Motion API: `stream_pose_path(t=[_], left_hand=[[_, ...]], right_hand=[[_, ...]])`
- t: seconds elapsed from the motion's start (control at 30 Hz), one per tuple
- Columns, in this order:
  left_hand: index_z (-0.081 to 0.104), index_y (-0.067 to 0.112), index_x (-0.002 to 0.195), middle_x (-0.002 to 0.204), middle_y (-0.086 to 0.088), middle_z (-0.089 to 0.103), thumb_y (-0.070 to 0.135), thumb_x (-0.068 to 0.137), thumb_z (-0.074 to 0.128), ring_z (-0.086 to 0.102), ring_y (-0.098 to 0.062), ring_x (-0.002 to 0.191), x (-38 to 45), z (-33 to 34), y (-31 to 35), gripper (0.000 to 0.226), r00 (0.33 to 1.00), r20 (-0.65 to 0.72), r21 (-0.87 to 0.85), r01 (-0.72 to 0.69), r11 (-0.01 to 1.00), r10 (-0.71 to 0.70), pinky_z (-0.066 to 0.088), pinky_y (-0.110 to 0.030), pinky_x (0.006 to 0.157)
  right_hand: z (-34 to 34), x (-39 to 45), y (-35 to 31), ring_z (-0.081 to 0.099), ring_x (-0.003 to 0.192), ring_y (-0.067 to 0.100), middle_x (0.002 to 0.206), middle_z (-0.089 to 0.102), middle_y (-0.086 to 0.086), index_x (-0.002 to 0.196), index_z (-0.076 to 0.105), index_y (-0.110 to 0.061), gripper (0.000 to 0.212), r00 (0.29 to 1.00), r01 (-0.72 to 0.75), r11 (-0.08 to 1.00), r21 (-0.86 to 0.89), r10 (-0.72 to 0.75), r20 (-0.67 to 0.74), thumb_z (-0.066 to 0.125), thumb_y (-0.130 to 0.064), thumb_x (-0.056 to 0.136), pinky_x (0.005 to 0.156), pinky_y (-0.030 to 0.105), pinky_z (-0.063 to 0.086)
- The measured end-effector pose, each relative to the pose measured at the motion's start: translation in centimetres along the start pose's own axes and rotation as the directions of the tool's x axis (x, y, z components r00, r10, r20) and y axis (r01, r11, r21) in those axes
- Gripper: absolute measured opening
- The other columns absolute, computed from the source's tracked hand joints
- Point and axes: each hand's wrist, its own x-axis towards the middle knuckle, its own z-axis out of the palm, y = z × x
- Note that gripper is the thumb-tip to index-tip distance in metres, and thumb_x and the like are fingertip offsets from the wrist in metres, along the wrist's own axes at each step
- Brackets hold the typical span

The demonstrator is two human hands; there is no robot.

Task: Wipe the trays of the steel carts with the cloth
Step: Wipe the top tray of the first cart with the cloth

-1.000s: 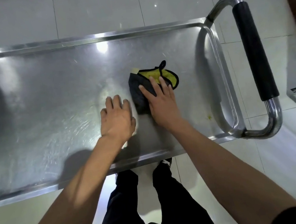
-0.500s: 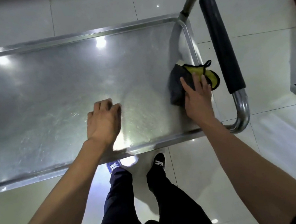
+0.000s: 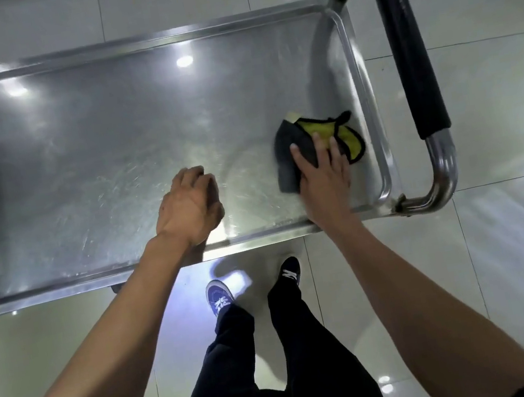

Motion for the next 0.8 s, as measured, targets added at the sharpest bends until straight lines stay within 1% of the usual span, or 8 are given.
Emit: stream_pose_path(t=[0.07, 0.1, 0.17, 0.27, 0.4, 0.47, 0.6, 0.8], left_hand=[[0.058, 0.017, 0.101, 0.134, -0.007, 0.042, 0.023, 0.082, 0.062, 0.036, -0.03, 0.13, -1.2, 0.2, -1.0, 0.02, 0.999, -0.032, -0.005, -0.013, 1.0, 0.013, 0.051, -0.045, 0.083], [0.057, 0.017, 0.102, 0.128, -0.008, 0.043, 0.023, 0.082, 0.059, 0.037, -0.032, 0.126, -1.8, 0.4, -1.4, 0.02, 0.998, -0.056, 0.063, -0.023, 0.998, 0.027, 0.051, -0.046, 0.082], [0.056, 0.019, 0.117, 0.124, -0.009, 0.045, 0.025, 0.084, 0.056, 0.039, -0.034, 0.122, -2.8, 1.1, -1.7, 0.033, 0.995, -0.085, 0.194, -0.039, 0.98, 0.057, 0.048, -0.05, 0.084], [0.055, 0.016, 0.122, 0.127, -0.006, 0.047, 0.028, 0.086, 0.053, 0.038, -0.032, 0.128, -3.4, 1.7, -2.2, 0.038, 0.992, -0.106, 0.214, -0.047, 0.976, 0.071, 0.047, -0.051, 0.088], [0.041, 0.018, 0.147, 0.153, -0.003, 0.034, 0.034, 0.093, 0.051, 0.017, -0.031, 0.149, -3.8, 2.3, -3.0, 0.058, 0.998, -0.026, 0.164, -0.049, 0.985, 0.054, 0.033, -0.049, 0.112], [0.033, 0.019, 0.152, 0.159, -0.002, 0.025, 0.036, 0.095, 0.047, 0.009, -0.03, 0.152, -3.9, 2.5, -3.1, 0.061, 0.998, 0.0, 0.19, -0.055, 0.98, 0.056, 0.029, -0.049, 0.115], [0.04, 0.015, 0.14, 0.156, -0.005, 0.026, 0.04, 0.094, 0.047, 0.013, -0.032, 0.149, -3.9, 2.5, -2.5, 0.052, 0.999, -0.005, 0.238, -0.042, 0.97, 0.044, 0.034, -0.051, 0.109], [0.054, 0.017, 0.104, 0.118, -0.003, 0.046, 0.025, 0.082, 0.059, 0.039, -0.031, 0.122, -4.4, 3.1, 0.1, 0.024, 0.988, -0.146, 0.152, -0.023, 0.988, 0.045, 0.047, -0.049, 0.085]], right_hand=[[1.0, -0.9, -3.2, 0.008, 0.152, 0.036, 0.165, 0.018, 0.008, 0.153, 0.032, -0.039, 0.071, 0.998, 0.057, 0.998, -0.013, -0.057, 0.018, 0.058, -0.013, 0.093, 0.121, 0.055, 0.016], [1.4, -1.3, -4.7, 0.007, 0.153, 0.036, 0.166, 0.016, 0.007, 0.154, 0.03, -0.04, 0.073, 0.996, 0.086, 0.996, -0.016, -0.086, 0.035, 0.06, -0.014, 0.092, 0.121, 0.055, 0.015], [2.3, -2.0, -7.6, 0.008, 0.152, 0.035, 0.166, 0.017, 0.007, 0.153, 0.031, -0.04, 0.074, 0.99, 0.129, 0.992, 0.004, -0.129, 0.049, 0.061, -0.013, 0.091, 0.121, 0.055, 0.016], [3.2, -2.7, -10.8, 0.012, 0.152, 0.036, 0.165, 0.021, 0.007, 0.151, 0.036, -0.04, 0.073, 0.98, 0.189, 0.981, 0.044, -0.191, 0.05, 0.059, -0.01, 0.089, 0.119, 0.056, 0.019], [3.5, -3.2, -12.0, 0.012, 0.152, 0.036, 0.165, 0.021, 0.007, 0.151, 0.038, -0.039, 0.064, 0.968, 0.243, 0.97, 0.023, -0.244, 0.063, 0.055, -0.016, 0.093, 0.119, 0.056, 0.017], [3.3, -3.2, -11.8, 0.014, 0.152, 0.036, 0.164, 0.023, 0.007, 0.15, 0.04, -0.038, 0.062, 0.966, 0.252, 0.968, 0.016, -0.253, 0.053, 0.054, -0.018, 0.094, 0.119, 0.054, 0.019], [2.7, -3.4, -10.5, 0.012, 0.153, 0.033, 0.165, 0.022, 0.004, 0.151, 0.038, -0.039, 0.061, 0.965, 0.258, 0.966, 0.023, -0.259, 0.05, 0.051, -0.017, 0.096, 0.121, 0.05, 0.016], [0.8, -3.9, -3.2, 0.009, 0.153, 0.033, 0.165, 0.02, 0.005, 0.152, 0.036, -0.038, 0.065, 0.987, 0.156, 0.987, 0.037, -0.158, 0.032, 0.054, -0.012, 0.095, 0.122, 0.052, 0.015]])
